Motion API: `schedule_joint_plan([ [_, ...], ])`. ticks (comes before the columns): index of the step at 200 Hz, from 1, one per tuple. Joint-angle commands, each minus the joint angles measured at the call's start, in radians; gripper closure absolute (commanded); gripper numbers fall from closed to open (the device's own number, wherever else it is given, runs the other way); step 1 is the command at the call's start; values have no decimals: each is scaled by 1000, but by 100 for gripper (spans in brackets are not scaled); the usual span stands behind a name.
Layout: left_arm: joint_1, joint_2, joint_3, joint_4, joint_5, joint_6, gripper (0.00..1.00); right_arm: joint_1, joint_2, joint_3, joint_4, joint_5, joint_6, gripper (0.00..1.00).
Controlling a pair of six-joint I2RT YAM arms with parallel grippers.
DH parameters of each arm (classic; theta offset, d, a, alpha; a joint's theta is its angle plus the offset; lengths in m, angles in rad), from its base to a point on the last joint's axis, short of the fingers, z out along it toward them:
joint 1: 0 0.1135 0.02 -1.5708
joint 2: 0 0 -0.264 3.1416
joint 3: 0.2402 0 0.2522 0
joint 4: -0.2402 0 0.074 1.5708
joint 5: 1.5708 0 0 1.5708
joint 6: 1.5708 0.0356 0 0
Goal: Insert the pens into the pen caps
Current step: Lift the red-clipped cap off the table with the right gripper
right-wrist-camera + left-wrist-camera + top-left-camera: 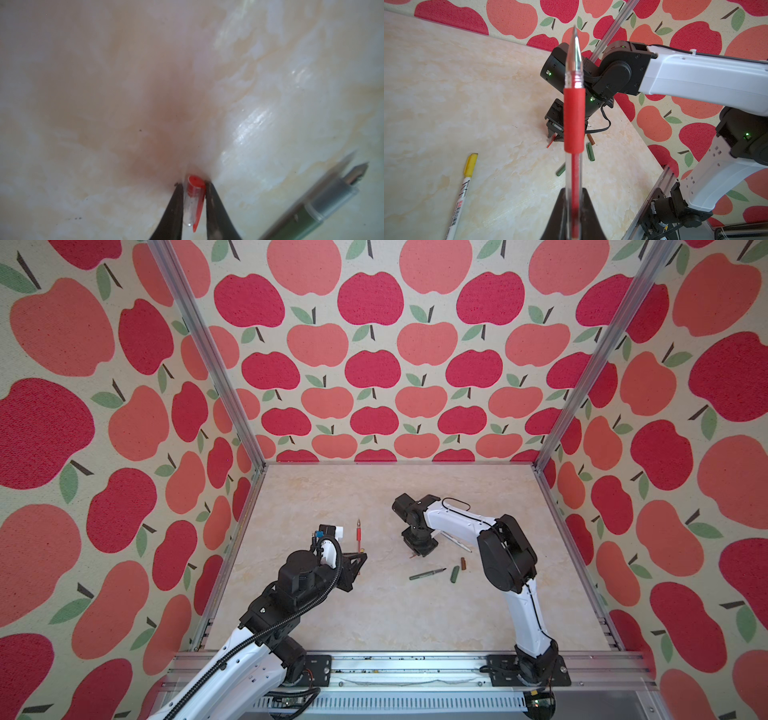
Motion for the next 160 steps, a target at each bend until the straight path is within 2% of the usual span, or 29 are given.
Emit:
schedule_joint_plan([
  [1, 5, 3, 13, -20, -4, 20, 100, 5, 59, -27, 49, -12, -14, 81],
  [40, 5, 13, 15, -17, -6, 22, 100, 5, 56, -20, 78, -3, -87, 86],
  [72, 5, 32, 18, -15, 1, 25, 100, -5, -4, -79, 174, -5, -177, 88],
  [96, 5, 71, 21, 5, 28, 25, 100, -17, -89, -162, 272, 16, -243, 89],
  [125, 5, 138, 35, 26, 102, 23, 100, -27, -227, -278, 398, 72, -388, 89],
  [160, 6, 225, 42, 74, 186, 3, 100, -47, -383, -437, 579, 51, -530, 87],
])
